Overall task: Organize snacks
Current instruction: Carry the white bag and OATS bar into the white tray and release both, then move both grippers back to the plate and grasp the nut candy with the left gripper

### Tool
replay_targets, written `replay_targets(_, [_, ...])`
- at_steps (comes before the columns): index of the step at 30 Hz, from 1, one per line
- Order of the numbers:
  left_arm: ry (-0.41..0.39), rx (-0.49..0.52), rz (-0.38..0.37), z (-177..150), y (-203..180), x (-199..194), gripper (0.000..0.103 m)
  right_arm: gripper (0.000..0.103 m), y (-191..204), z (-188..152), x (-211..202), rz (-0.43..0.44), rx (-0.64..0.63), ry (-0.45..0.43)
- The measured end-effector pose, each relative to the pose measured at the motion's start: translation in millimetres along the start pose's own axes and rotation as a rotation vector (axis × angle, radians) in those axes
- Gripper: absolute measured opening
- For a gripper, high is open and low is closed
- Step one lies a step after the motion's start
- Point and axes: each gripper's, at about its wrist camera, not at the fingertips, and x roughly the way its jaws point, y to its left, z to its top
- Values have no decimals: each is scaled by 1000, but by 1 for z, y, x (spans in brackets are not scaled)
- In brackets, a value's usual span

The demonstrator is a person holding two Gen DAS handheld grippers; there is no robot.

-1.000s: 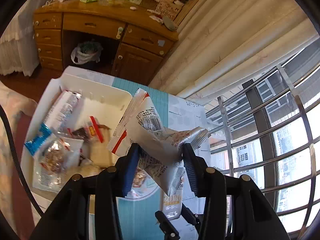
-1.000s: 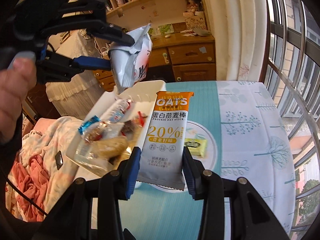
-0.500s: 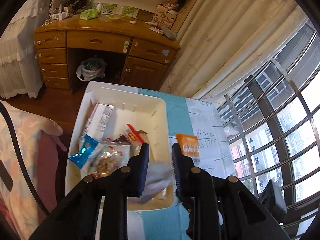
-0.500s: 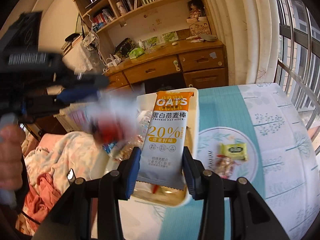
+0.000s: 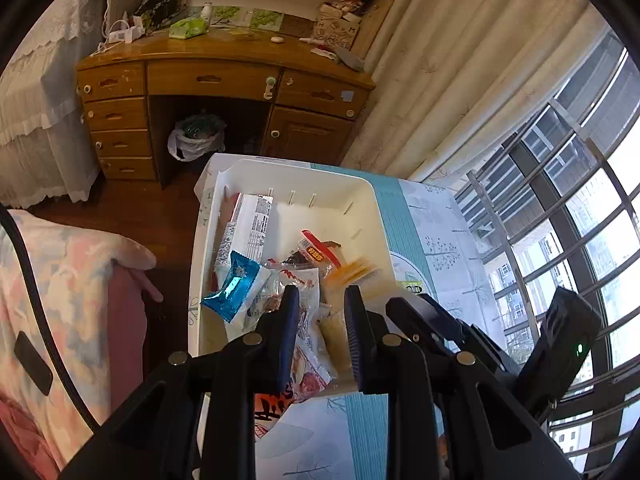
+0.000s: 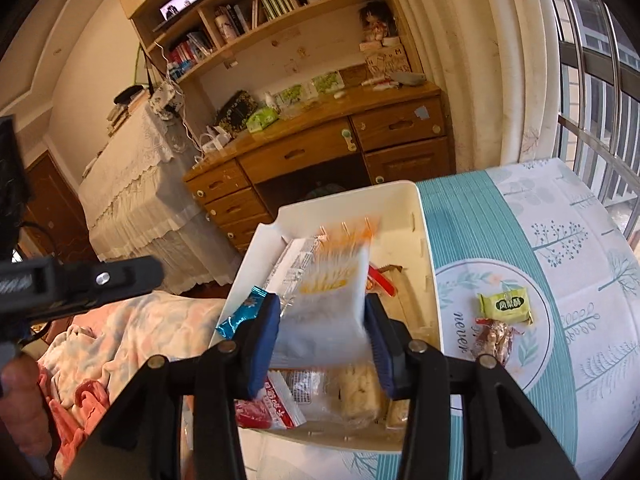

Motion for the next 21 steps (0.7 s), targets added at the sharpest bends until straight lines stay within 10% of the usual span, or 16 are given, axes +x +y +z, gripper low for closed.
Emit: replay_targets(21, [40,-10,-23,-51,-51,10,39,62,-51,-8,-52,-93,-110,54])
